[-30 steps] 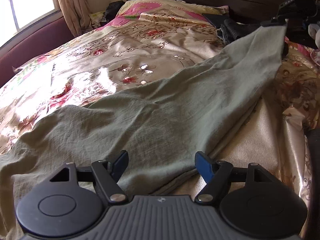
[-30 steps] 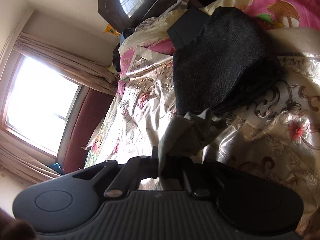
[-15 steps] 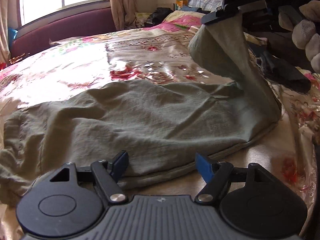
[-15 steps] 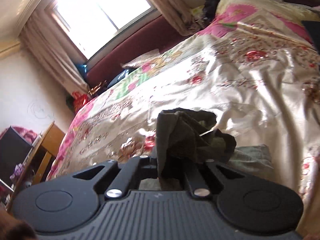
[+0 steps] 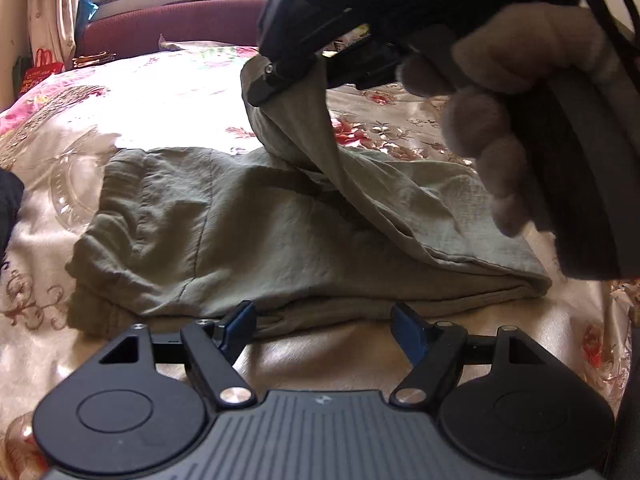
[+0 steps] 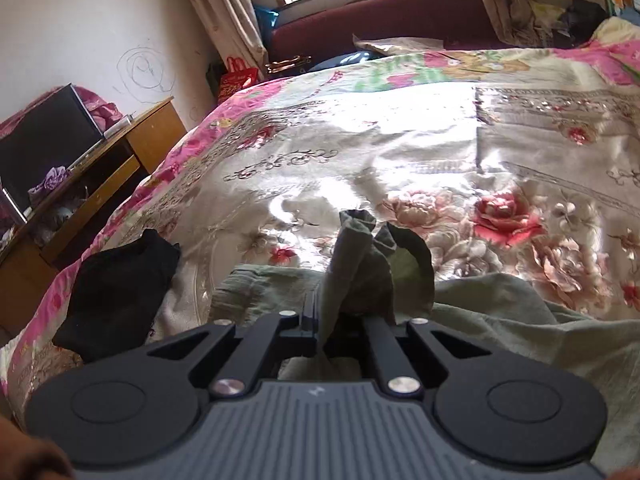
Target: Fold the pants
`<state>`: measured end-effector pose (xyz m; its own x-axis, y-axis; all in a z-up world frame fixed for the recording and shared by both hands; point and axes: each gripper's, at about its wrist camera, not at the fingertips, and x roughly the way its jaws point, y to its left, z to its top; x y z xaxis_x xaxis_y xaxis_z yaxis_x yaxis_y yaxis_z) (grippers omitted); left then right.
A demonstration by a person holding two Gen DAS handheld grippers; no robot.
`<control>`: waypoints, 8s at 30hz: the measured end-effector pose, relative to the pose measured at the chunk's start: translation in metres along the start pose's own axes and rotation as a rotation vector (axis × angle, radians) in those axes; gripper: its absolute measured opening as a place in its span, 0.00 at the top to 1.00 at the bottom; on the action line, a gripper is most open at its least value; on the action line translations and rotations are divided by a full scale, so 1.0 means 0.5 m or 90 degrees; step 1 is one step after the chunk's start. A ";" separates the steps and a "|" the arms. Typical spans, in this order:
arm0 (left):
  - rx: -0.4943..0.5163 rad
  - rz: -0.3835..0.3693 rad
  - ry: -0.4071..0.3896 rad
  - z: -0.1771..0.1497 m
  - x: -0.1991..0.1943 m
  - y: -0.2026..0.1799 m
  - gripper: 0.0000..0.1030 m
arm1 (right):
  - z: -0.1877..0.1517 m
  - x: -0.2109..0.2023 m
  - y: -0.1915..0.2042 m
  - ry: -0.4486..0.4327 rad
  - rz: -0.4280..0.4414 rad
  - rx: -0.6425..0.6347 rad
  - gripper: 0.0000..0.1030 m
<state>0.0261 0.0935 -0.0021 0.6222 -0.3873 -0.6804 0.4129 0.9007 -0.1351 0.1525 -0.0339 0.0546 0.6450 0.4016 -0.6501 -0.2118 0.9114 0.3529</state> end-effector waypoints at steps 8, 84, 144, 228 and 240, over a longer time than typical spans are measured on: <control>-0.032 0.013 -0.009 -0.032 -0.038 0.041 0.14 | -0.042 0.090 0.154 0.056 0.012 -0.187 0.96; 0.168 0.052 0.058 0.076 0.110 -0.089 0.07 | -0.243 -0.136 -0.507 -0.025 0.215 0.524 0.97; -0.041 -0.094 -0.018 0.024 0.029 0.051 0.07 | -0.073 0.025 0.050 0.181 0.002 -0.147 0.83; -0.078 0.081 -0.101 0.001 -0.097 0.077 0.04 | -0.091 0.035 -0.111 0.073 0.043 -0.027 0.54; 0.015 0.106 -0.063 0.111 0.050 0.052 0.04 | -0.099 -0.033 -0.198 0.039 0.049 0.075 0.51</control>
<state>0.0893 0.0963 0.0172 0.7445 -0.2522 -0.6181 0.3136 0.9495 -0.0096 0.1264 -0.1266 -0.0028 0.5841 0.4773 -0.6565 -0.1682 0.8624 0.4774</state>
